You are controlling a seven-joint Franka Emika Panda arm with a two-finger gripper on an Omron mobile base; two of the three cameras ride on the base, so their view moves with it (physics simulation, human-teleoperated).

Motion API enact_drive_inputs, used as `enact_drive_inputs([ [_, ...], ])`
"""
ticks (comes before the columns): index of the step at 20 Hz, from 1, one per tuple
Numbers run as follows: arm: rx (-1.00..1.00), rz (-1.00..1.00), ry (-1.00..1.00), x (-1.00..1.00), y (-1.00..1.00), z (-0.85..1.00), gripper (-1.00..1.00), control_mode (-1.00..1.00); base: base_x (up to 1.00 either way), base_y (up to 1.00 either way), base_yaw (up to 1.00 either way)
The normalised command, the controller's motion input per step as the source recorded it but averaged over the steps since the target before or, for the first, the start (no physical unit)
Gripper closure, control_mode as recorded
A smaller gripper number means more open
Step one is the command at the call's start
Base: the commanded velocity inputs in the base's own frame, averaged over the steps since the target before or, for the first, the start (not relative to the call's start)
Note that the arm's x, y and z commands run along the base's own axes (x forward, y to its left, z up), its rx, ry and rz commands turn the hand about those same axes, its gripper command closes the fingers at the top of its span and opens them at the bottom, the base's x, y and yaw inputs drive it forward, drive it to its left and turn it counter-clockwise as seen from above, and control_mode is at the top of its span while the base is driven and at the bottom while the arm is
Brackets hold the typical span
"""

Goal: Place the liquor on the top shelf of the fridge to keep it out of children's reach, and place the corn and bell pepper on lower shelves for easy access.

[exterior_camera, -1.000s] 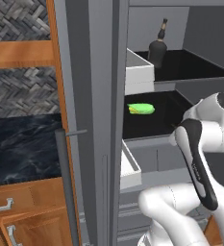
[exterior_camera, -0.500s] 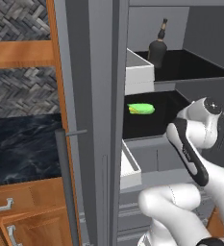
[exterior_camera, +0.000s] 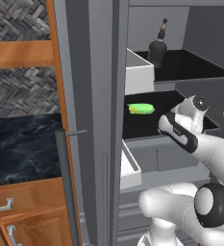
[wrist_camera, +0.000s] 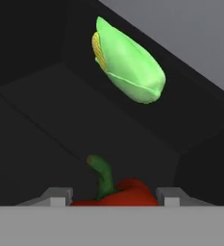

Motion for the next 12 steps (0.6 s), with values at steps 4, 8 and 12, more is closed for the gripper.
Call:
enact_drive_inputs([
  [4,0.01,0.00,0.00,0.68,-0.17,-0.14,1.00,-1.00,0.00,0.00,0.00],
  [8,0.00,0.00,0.00,0.60,-0.09,-0.20,1.00,-1.00,0.00,0.00,0.00],
  [12,0.00,0.00,0.00,0.56,-0.08,-0.20,1.00,-1.00,0.00,0.00,0.00],
])
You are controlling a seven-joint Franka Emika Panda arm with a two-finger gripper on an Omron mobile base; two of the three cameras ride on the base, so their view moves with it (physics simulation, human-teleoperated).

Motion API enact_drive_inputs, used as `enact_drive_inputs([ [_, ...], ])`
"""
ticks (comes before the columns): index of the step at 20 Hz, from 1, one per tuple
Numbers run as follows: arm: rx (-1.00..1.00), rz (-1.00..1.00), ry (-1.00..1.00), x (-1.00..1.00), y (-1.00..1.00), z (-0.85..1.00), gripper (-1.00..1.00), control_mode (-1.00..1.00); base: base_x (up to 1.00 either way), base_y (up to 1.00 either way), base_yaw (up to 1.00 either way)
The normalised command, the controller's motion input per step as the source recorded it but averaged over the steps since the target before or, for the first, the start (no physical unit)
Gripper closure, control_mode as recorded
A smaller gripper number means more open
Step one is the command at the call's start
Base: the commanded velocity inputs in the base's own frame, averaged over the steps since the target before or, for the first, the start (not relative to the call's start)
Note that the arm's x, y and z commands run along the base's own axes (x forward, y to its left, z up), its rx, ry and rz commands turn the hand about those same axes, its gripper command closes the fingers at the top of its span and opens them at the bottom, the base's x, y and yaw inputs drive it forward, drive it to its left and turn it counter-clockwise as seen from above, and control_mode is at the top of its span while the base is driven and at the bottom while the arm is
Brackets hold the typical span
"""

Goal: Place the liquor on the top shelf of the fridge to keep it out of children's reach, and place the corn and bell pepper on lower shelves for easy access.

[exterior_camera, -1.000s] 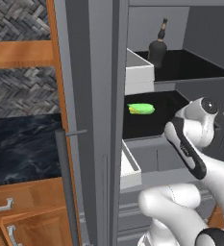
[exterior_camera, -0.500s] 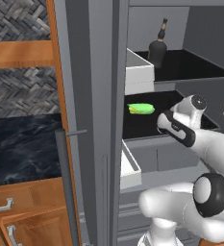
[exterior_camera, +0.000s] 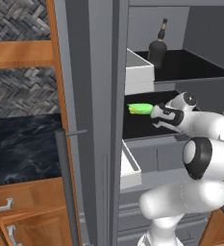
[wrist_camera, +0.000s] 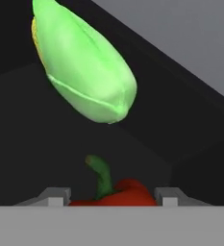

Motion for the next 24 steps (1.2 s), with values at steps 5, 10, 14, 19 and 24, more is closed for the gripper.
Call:
enact_drive_inputs([
  [5,0.00,0.00,0.00,0.54,-0.09,-0.16,1.00,-1.00,0.00,0.00,0.00],
  [10,0.00,0.01,0.00,0.36,-0.06,-0.22,-1.00,-1.00,0.00,0.00,0.00],
  [14,0.00,0.01,-0.01,0.00,-0.14,-0.18,-1.00,-1.00,0.00,0.00,0.00],
  [19,0.00,0.00,0.00,-0.17,-0.08,0.01,-1.00,-1.00,0.00,0.00,0.00],
  [24,0.00,0.01,0.00,-0.37,0.00,0.19,-1.00,-1.00,0.00,0.00,0.00],
])
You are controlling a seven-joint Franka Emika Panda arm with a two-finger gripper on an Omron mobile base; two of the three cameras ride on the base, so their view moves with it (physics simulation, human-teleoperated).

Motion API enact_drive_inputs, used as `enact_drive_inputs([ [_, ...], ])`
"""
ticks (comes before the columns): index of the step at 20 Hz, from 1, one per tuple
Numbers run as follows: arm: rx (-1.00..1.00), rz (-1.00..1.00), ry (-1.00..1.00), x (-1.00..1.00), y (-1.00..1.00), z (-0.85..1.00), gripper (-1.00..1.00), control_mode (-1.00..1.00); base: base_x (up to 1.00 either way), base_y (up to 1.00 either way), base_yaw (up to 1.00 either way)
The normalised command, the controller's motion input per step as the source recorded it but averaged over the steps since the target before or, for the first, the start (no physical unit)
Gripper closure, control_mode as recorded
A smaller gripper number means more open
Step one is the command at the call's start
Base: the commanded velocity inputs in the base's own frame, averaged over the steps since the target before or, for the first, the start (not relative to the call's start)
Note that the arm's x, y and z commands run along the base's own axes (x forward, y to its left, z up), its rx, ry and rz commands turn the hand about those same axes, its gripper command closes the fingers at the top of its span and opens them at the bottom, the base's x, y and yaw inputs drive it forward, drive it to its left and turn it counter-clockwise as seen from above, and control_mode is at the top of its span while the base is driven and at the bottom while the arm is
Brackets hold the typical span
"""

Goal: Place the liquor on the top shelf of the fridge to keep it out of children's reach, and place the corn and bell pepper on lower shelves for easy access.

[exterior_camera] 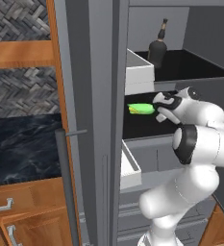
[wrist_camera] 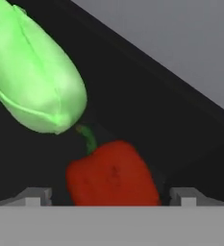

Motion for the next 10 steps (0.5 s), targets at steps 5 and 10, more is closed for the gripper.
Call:
enact_drive_inputs([
  [5,-0.01,0.02,-0.01,-0.52,0.00,0.41,-1.00,-1.00,0.00,0.00,0.00],
  [10,-0.04,0.03,0.00,-0.80,0.01,0.30,-1.00,-1.00,0.00,0.00,0.00],
])
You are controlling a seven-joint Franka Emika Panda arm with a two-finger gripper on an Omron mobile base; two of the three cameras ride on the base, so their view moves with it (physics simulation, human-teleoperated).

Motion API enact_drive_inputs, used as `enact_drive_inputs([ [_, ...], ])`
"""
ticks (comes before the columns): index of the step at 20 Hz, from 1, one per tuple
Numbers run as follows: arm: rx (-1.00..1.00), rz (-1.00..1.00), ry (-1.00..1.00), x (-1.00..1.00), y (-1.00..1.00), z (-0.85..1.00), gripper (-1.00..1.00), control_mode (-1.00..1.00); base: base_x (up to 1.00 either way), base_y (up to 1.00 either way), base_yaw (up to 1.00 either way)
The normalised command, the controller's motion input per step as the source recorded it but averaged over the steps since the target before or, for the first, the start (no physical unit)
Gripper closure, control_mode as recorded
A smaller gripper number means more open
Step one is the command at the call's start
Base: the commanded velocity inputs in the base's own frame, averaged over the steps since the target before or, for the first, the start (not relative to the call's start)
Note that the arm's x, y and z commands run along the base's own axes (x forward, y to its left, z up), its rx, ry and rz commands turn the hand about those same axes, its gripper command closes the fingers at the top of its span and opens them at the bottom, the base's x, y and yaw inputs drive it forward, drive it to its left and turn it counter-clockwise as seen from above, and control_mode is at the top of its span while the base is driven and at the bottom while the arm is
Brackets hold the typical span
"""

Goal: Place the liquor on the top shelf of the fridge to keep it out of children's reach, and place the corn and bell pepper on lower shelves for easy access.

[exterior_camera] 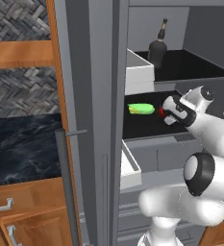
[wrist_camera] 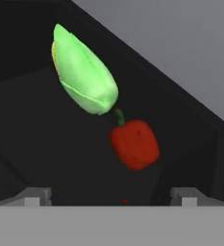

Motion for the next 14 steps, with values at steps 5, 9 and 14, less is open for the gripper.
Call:
enact_drive_inputs([
  [5,-0.11,0.07,0.00,-1.00,0.23,0.08,-1.00,-1.00,0.00,0.00,0.00],
  [9,-0.15,0.07,0.00,-1.00,0.43,0.27,-1.00,-1.00,0.00,0.00,0.00],
  [14,-0.13,0.07,0.00,-1.00,0.30,0.44,-1.00,-1.00,0.00,0.00,0.00],
])
